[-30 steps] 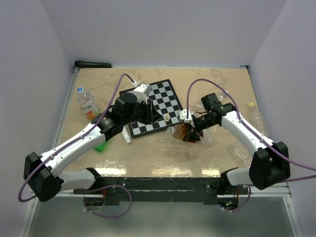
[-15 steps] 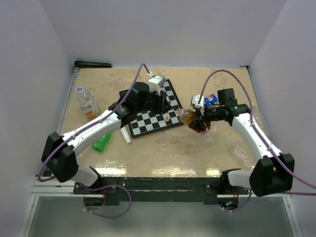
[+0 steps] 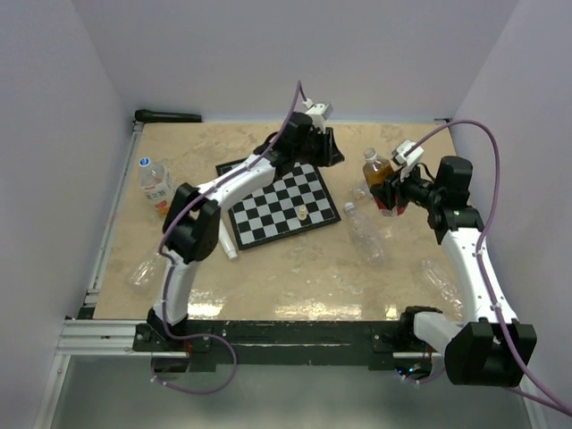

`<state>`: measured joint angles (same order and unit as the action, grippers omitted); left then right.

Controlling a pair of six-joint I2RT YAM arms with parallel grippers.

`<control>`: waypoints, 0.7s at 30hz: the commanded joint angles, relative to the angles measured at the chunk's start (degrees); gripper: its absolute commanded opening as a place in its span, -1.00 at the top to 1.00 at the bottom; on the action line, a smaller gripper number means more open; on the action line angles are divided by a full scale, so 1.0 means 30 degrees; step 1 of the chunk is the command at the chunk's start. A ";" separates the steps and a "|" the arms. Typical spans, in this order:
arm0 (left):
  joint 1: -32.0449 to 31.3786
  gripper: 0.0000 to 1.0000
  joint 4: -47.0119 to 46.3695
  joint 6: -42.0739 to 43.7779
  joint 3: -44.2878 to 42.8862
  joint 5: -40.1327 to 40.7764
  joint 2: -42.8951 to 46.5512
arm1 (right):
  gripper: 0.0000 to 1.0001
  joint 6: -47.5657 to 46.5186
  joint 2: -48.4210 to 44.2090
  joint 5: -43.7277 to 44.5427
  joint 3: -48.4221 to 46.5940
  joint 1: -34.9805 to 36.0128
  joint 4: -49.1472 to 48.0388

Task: Unscrew the bottle caps
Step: Place the bottle cap at the center of the board.

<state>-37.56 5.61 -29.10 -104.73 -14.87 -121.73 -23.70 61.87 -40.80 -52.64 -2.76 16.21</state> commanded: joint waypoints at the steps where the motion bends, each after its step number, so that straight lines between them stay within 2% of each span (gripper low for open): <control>1: 0.0449 1.00 -0.0022 -0.1693 -0.4689 0.0151 -0.3477 | 0.92 0.1310 -0.0495 0.0180 0.0233 -0.0250 -0.1564; 5: 0.0742 1.00 -0.1249 -0.3303 -0.7274 0.0678 -0.6292 | 0.92 0.1251 -0.0436 0.0151 0.0262 -0.0280 -0.1623; 13: 0.0889 1.00 -0.2894 -0.6468 -0.8859 0.2525 -0.9546 | 0.92 0.1163 -0.0407 -0.0112 0.0233 -0.0309 -0.1535; 17: 0.0890 0.75 -0.2661 -0.7114 -0.9474 0.3257 -1.0339 | 0.92 0.1133 -0.0407 -0.0142 0.0175 -0.0338 -0.1477; 21: 0.0889 0.33 -0.2601 -0.7145 -0.9592 0.3756 -1.0546 | 0.92 0.1104 -0.0436 -0.0171 0.0232 -0.0396 -0.1447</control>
<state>-35.16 0.93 -48.38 -129.78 -6.33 -153.45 -21.02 61.43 -40.16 -52.03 -3.46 14.06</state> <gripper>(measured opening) 0.340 0.502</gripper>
